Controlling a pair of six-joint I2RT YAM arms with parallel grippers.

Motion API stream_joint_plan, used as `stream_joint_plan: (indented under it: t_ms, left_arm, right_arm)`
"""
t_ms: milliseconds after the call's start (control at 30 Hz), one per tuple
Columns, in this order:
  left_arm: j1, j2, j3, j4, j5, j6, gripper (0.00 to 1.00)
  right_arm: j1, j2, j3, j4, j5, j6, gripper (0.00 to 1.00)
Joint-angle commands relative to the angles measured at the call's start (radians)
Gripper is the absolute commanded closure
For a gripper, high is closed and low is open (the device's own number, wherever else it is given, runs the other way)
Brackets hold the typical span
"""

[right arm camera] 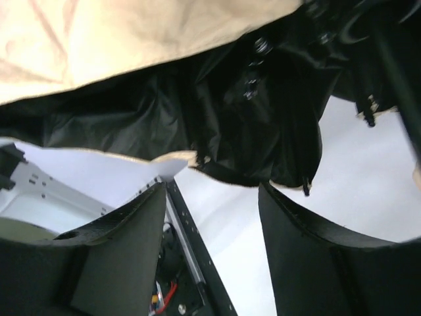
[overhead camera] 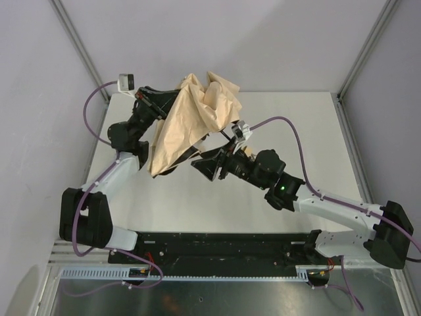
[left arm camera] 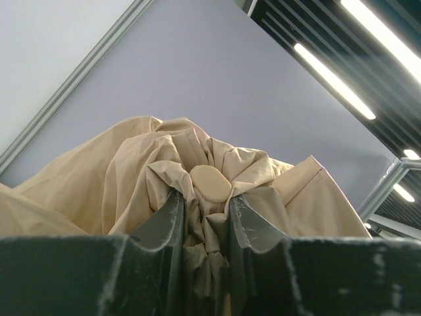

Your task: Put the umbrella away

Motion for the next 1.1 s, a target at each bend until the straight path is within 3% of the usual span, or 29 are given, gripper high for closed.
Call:
stream_joint_plan:
  t_ms: [0,200,333,467,567,767,900,933,1067]
  left_arm:
    - [0.001,-0.071,0.010,0.177,-0.028,-0.025,1.00]
    - [-0.008,-0.078,0.004,0.178,-0.023,-0.033,1.00]
    - [-0.023,-0.085,-0.002,0.178,-0.014,-0.034,1.00]
    - [-0.036,-0.102,-0.024,0.183,-0.004,-0.033,1.00]
    - [-0.043,-0.113,-0.041,0.188,0.014,-0.037,1.00]
    - [-0.064,-0.117,-0.064,0.249,0.039,-0.071,1.00]
    - [-0.065,-0.117,-0.065,0.260,0.047,-0.062,1.00]
    - [-0.064,-0.112,-0.060,0.262,0.049,-0.062,1.00]
    - [-0.063,-0.078,-0.018,0.269,0.068,-0.061,1.00]
  right_arm:
    - [0.007,0.017,0.014,0.186,0.067,0.031,0.41]
    - [0.011,0.045,0.014,0.248,0.141,0.046,0.67]
    - [0.009,0.052,0.014,0.306,0.141,0.057,0.74]
    - [-0.007,0.035,0.014,0.319,0.199,0.098,0.95]
    - [-0.035,0.016,0.014,0.307,0.258,0.131,0.99]
    - [-0.090,0.003,0.014,0.231,0.358,0.202,1.00]
    - [-0.085,-0.024,0.014,0.166,0.338,0.171,0.98]
    - [-0.081,-0.039,0.014,0.138,0.325,0.154,0.93]
    - [-0.087,-0.118,0.014,-0.019,0.217,0.073,0.54]
